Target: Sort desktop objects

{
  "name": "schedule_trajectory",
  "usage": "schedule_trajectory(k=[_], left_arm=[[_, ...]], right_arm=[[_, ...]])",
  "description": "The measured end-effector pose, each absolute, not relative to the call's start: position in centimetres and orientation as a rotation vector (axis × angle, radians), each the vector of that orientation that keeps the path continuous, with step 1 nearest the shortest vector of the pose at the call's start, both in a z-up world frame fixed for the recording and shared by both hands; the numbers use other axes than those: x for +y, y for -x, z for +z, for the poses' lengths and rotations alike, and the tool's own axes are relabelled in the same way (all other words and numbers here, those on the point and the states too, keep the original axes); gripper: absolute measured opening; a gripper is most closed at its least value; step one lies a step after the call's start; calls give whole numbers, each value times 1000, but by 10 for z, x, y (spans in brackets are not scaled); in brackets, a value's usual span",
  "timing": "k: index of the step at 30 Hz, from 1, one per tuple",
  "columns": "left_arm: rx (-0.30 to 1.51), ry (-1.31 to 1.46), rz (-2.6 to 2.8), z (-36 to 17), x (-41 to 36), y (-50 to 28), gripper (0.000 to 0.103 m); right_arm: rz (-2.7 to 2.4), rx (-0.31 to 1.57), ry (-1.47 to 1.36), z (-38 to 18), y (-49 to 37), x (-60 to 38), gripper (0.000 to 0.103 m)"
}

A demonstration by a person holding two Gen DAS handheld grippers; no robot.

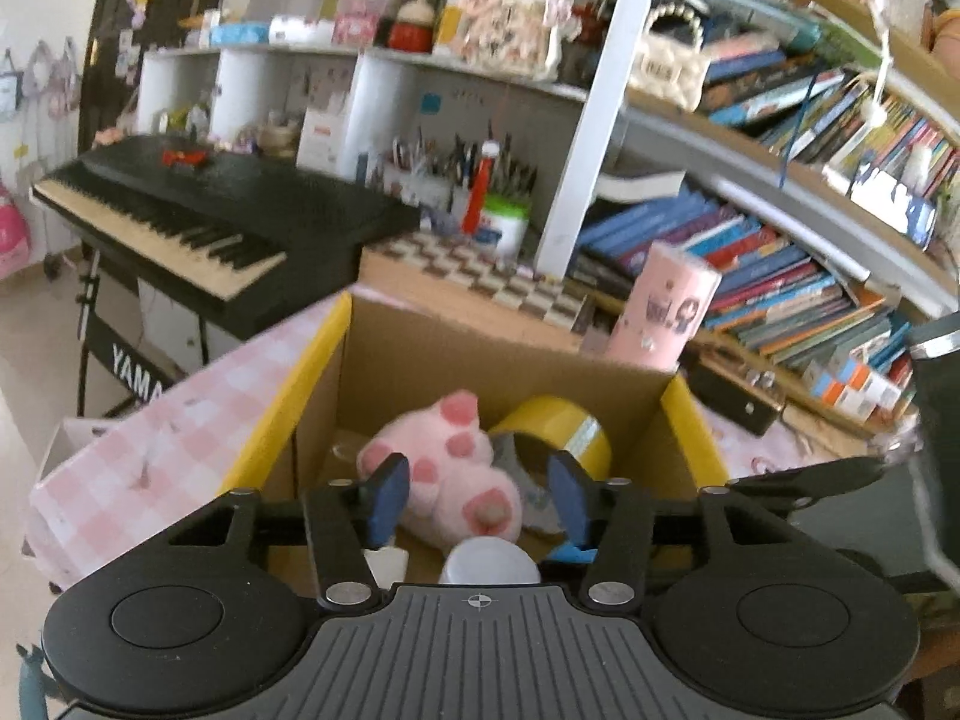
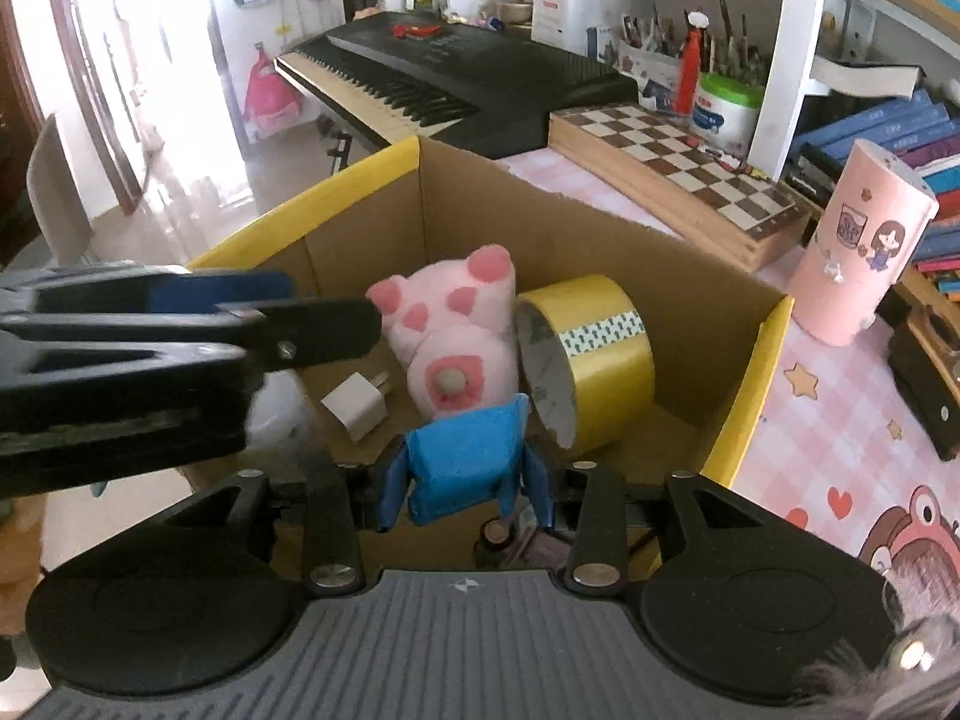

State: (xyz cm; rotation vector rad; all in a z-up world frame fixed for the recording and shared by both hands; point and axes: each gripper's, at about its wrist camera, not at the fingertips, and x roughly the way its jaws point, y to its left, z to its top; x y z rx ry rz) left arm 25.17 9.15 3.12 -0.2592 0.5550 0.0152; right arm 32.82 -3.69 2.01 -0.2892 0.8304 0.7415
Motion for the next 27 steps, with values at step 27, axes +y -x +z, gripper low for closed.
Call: schedule_trajectory(k=[27], left_arm=[[481,292,93,56,100,-140,86]], right_arm=[[408,568,72,59,-211,-101,60]])
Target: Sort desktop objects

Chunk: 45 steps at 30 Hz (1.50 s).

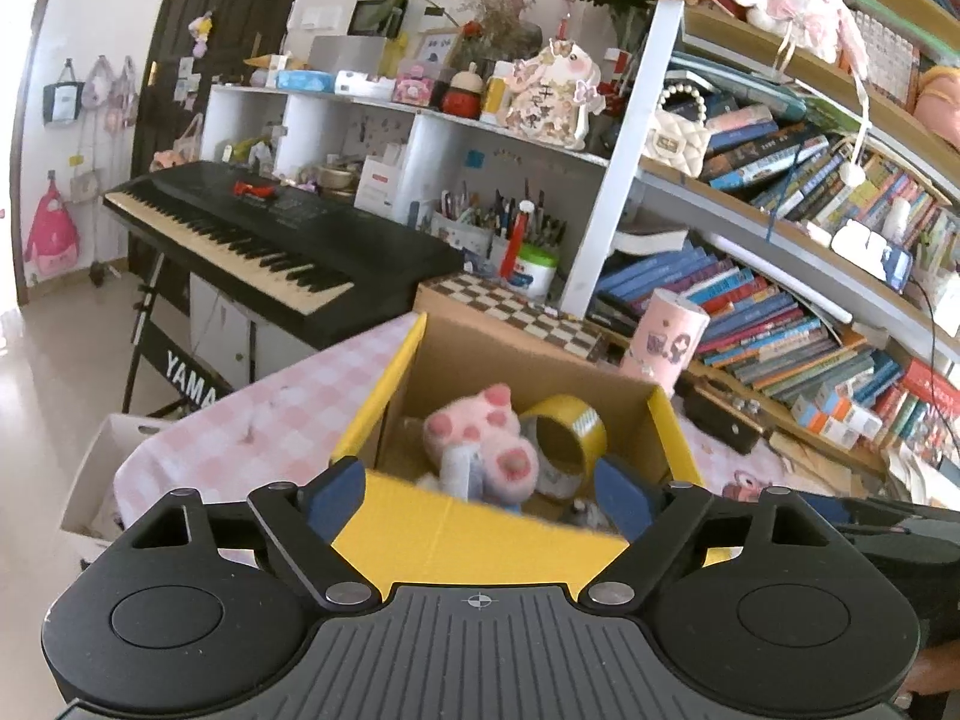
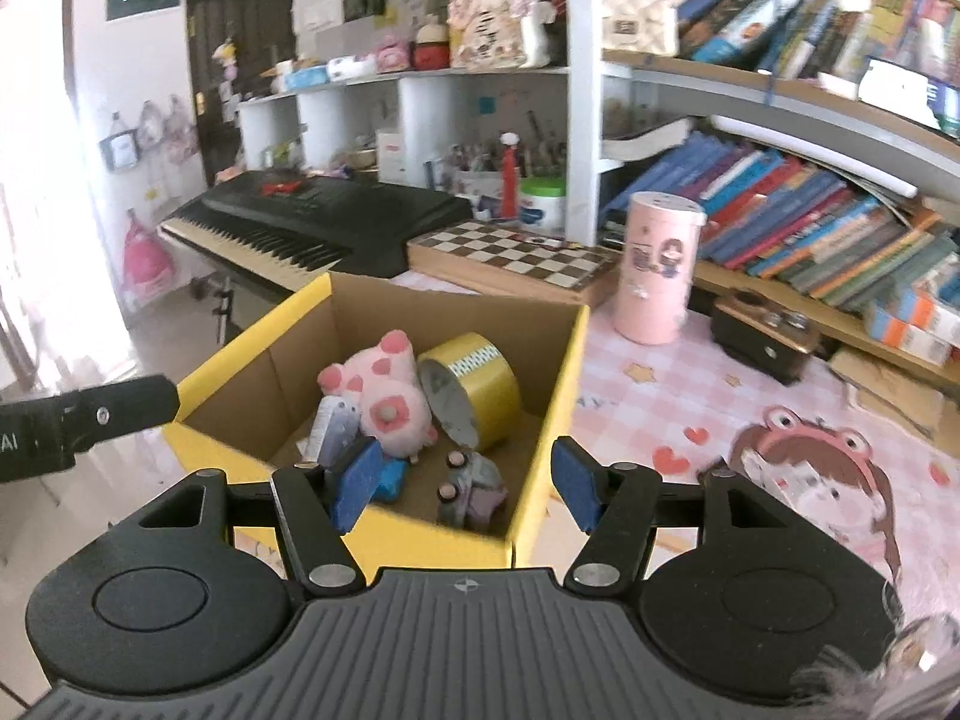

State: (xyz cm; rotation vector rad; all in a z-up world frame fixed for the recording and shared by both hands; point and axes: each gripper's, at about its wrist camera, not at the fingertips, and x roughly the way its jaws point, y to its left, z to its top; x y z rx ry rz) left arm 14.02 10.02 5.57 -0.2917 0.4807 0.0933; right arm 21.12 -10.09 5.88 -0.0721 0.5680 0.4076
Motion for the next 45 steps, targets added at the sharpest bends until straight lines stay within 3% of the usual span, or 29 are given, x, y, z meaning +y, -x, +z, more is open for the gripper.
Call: schedule_trajectory(k=[21,45], left_arm=[[543,259,69,40,92,-61,87],[615,225,16,32,82,-16,88]], right_arm=[[322,611,61,36,-104,-105,63],[264,657,50,22,-43,-105,74]])
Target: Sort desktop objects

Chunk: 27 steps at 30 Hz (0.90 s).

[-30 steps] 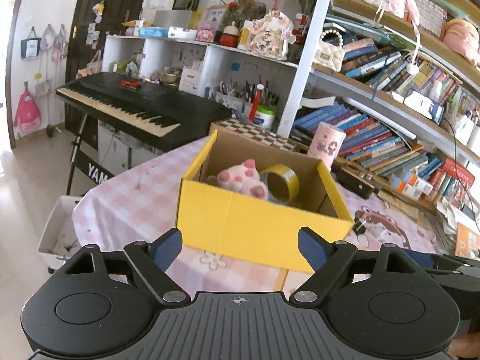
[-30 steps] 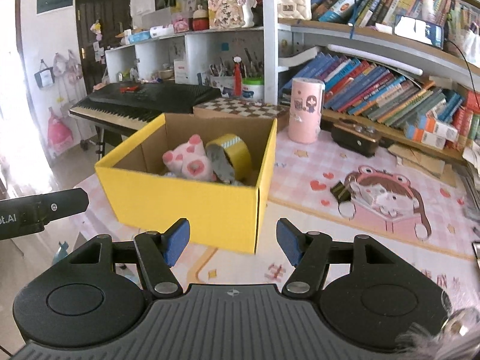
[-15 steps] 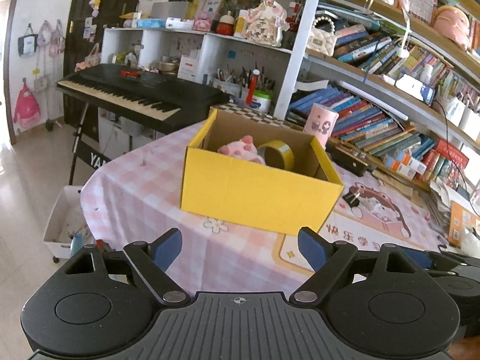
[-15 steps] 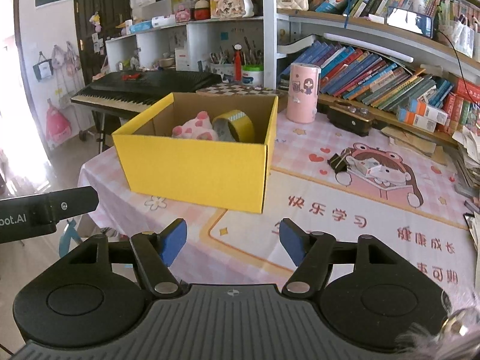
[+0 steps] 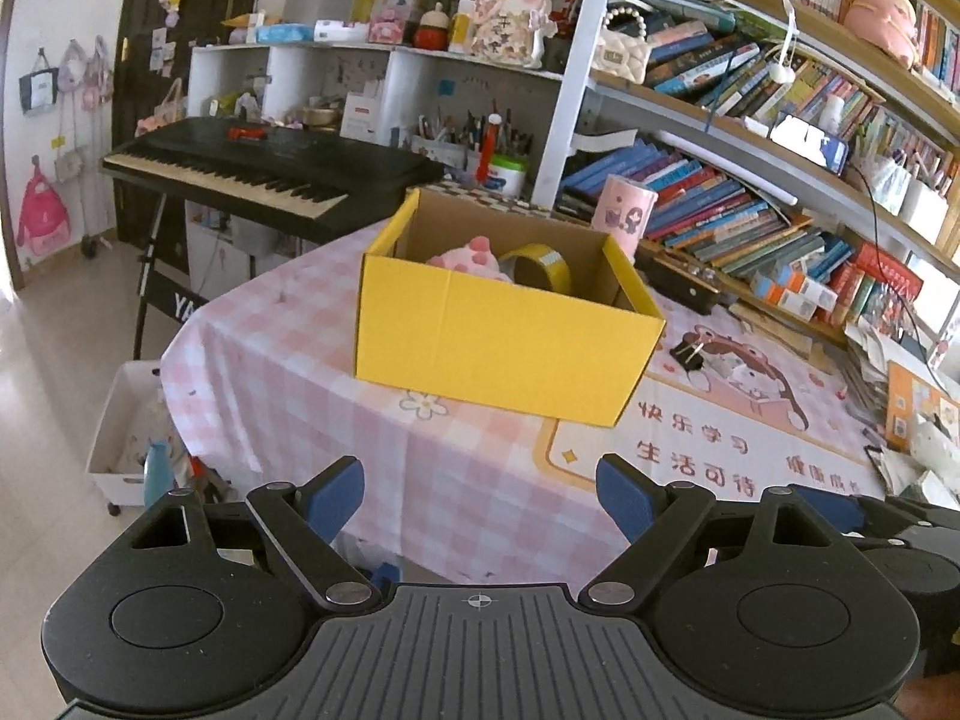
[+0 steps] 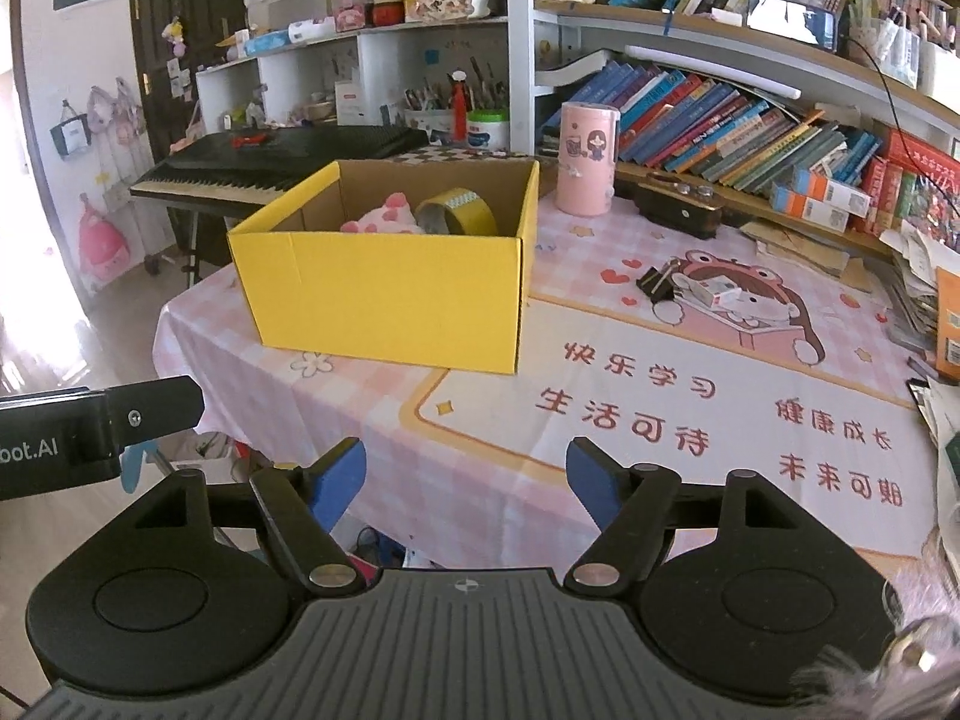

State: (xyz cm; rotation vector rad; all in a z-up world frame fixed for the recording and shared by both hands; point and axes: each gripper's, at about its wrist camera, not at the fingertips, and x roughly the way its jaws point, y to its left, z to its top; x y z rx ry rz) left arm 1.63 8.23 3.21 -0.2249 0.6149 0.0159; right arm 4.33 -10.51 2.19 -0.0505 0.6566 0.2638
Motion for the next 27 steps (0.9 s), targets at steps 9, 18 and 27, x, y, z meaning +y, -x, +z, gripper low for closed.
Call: schedule_trajectory(k=[9,18,27], left_arm=[[633,214,-59,30,69,-22,91],[654,192,-135,28,49,-34,91],[676,175,-191,25,23,-49,91]], right_arm=[[182,672,40,21,-37,-122,76],[110,682,18,20,-37,-143,77],[62,699,4,16,-43,-168,77]])
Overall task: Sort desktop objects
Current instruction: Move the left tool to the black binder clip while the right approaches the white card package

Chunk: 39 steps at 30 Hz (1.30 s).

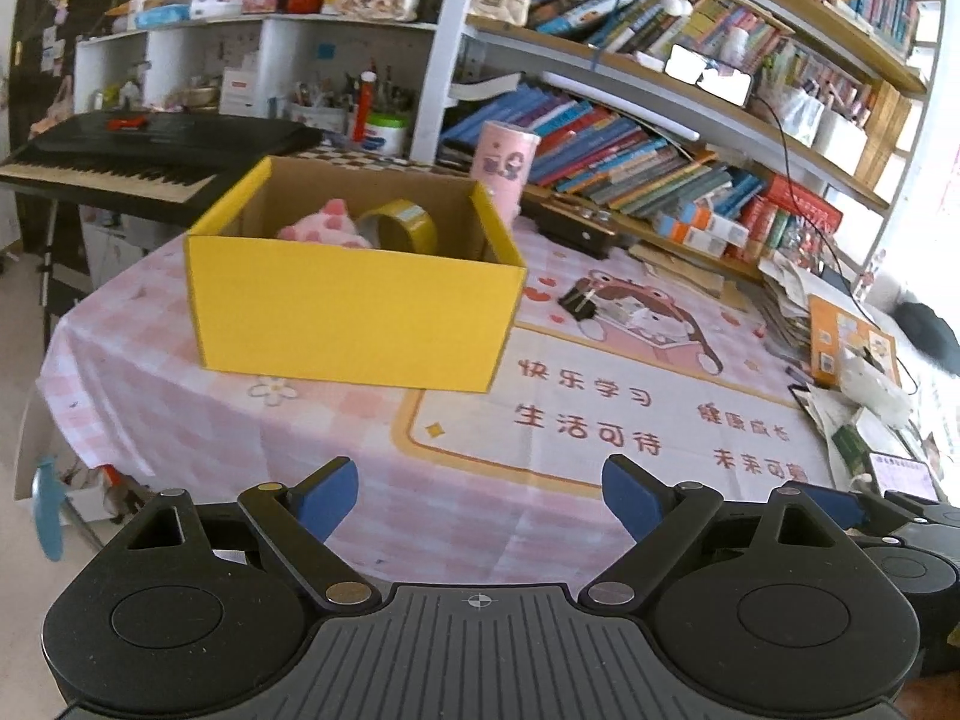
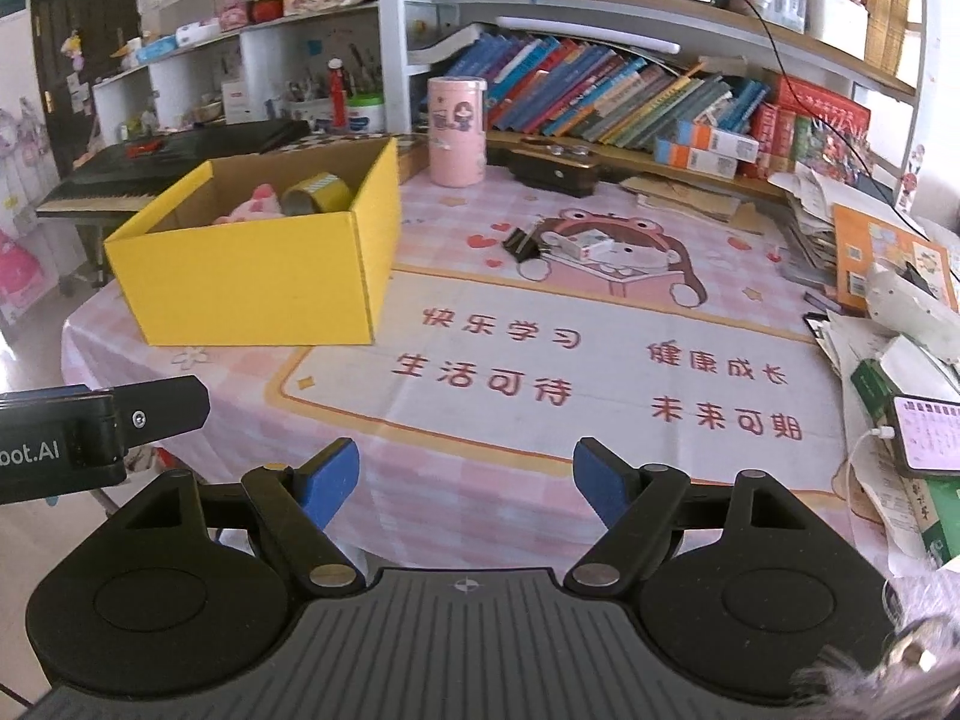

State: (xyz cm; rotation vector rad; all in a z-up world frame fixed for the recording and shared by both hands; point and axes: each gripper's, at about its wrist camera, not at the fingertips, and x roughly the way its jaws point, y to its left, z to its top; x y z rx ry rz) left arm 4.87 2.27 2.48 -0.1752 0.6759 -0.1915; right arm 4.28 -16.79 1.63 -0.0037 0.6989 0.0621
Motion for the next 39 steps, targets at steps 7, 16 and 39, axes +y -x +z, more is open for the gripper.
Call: schedule_trajectory(k=[7,16,39], left_arm=[[697,156,-226,21,-4,-64,91],[729,141,-252,15,-44,-88,91],[779,139,-172,3,-142,-176,91]], right_arm=[[34,717,-14,12,-55,-192,78],[11,748,-28,5,-78,-231,78],[92,811,-26,-7,-185,-332,78]])
